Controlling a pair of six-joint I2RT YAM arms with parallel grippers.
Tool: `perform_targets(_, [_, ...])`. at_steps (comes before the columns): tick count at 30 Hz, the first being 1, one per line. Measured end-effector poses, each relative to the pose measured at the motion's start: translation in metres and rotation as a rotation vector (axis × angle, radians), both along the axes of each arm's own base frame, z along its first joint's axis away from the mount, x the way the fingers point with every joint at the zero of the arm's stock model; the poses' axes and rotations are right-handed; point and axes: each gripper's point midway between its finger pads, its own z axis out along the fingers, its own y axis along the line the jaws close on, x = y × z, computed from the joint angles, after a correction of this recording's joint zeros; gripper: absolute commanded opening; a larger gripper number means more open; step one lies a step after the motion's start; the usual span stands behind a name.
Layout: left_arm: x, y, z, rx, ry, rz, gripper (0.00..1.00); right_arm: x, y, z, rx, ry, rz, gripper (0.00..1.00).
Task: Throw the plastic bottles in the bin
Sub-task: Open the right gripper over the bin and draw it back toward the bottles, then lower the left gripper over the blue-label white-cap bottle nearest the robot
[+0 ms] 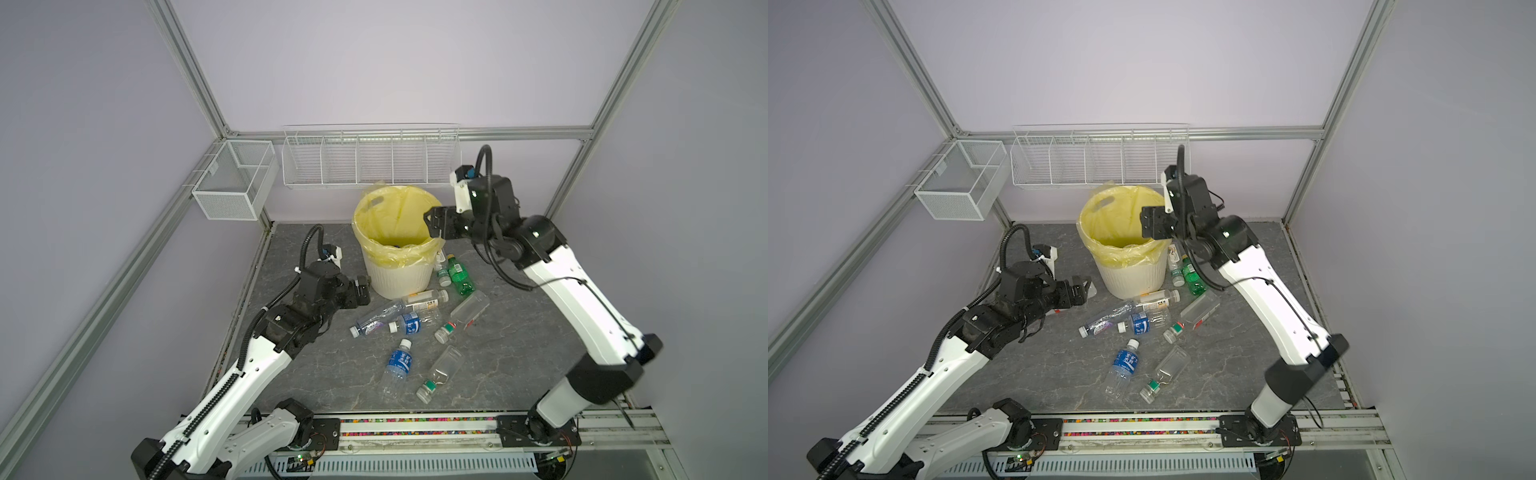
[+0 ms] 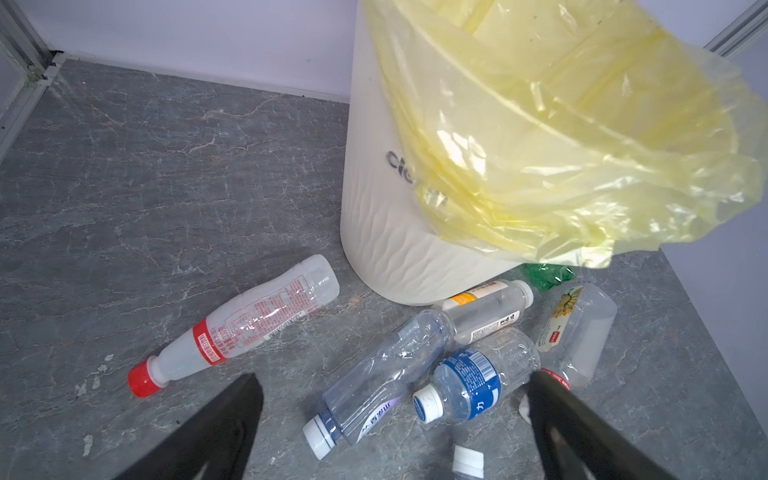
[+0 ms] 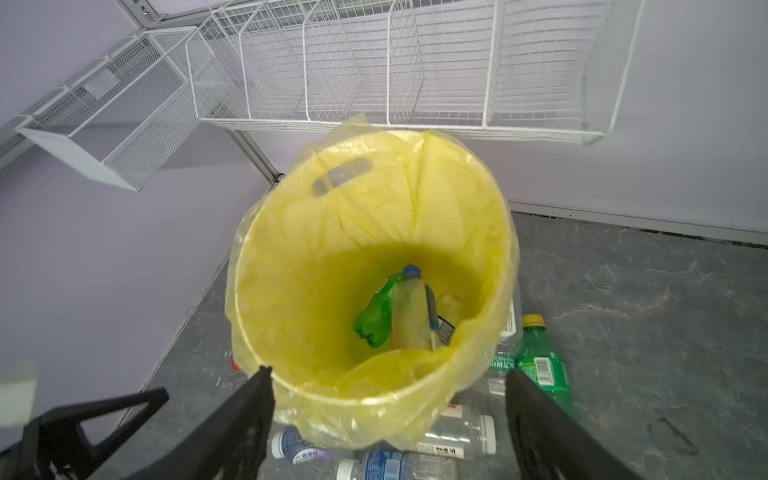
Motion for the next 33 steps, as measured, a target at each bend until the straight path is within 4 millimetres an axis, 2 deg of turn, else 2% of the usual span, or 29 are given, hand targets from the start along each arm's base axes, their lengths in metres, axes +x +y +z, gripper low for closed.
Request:
perform_targets(4, [-0.002,-0.004,-0.012,-0.011,0.037,-0.01,0.99,-0.057,-0.054,-0.007,0.057,-0.065,-0.033,0.88])
perform_targets(7, [-0.002,-0.008,-0.02,-0.021,0.055,-0.022,0.99,-0.079,-0.084,-0.017,0.084,-0.089,-0.088,0.88])
perform_targets(9, [-0.001,-0.01,-0.026,-0.024,0.068,-0.027,0.99,-0.086,-0.095,-0.034,0.078,-0.067,-0.116,0.88])
perform_targets(16, [-0.001,-0.021,-0.044,-0.037,0.12,-0.059,0.99,-0.099,-0.108,-0.119,-0.005,0.104,-0.164,0.88])
perform_targets(19, [-0.004,-0.024,-0.052,-0.051,0.143,-0.072,0.99,-0.106,-0.114,-0.141,-0.017,0.149,-0.18,0.88])
perform_targets(26, [-0.013,-0.031,-0.064,-0.084,0.195,-0.096,0.99,-0.114,-0.12,-0.161,-0.004,0.186,-0.203,0.88])
perform_targets(33, [-0.046,-0.054,-0.09,-0.098,0.277,-0.156,0.99,-0.115,-0.121,-0.163,0.008,0.195,-0.214,0.88])
